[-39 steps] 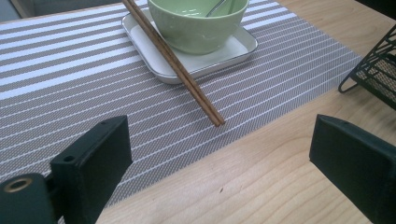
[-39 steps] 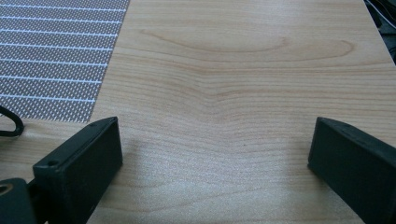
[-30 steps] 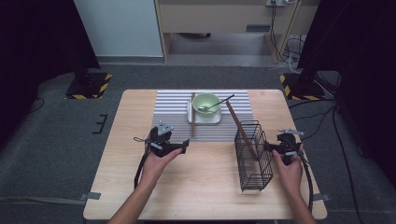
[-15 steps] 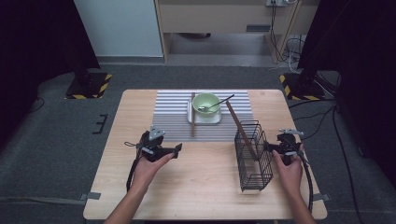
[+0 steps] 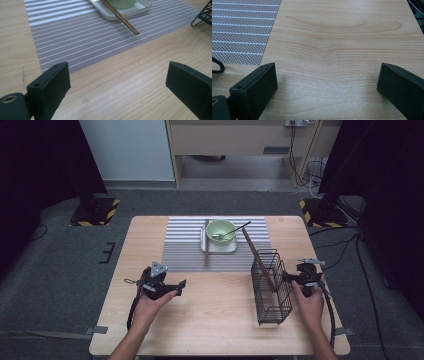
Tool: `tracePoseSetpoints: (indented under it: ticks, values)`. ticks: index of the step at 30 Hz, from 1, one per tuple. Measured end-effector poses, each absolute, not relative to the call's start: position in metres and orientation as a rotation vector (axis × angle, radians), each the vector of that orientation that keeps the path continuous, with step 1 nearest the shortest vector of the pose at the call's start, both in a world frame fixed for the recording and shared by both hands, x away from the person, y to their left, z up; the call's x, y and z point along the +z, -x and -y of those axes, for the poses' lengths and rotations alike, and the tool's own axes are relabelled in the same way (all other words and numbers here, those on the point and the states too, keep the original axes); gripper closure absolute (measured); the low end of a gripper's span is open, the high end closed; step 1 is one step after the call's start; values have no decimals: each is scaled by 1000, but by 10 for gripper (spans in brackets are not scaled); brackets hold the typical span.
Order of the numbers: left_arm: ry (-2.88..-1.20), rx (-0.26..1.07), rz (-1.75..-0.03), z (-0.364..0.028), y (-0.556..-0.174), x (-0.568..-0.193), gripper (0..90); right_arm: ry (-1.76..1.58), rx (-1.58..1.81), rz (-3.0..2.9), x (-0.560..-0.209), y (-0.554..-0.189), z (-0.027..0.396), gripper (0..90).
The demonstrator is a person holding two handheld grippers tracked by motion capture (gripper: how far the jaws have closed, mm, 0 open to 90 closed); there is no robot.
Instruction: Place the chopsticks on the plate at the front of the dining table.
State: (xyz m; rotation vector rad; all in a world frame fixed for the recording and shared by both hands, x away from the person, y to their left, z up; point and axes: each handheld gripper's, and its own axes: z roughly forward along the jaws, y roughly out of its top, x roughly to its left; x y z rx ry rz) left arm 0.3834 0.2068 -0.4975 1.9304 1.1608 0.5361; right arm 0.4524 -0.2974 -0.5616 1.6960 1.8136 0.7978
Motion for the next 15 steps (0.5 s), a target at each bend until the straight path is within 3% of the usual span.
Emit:
tracePoseSetpoints:
  ticks: [15]
  values:
    - [-1974,530,-1184,-224,-374,-516,50,-1696,798,-1814,-562,-452,297,29]
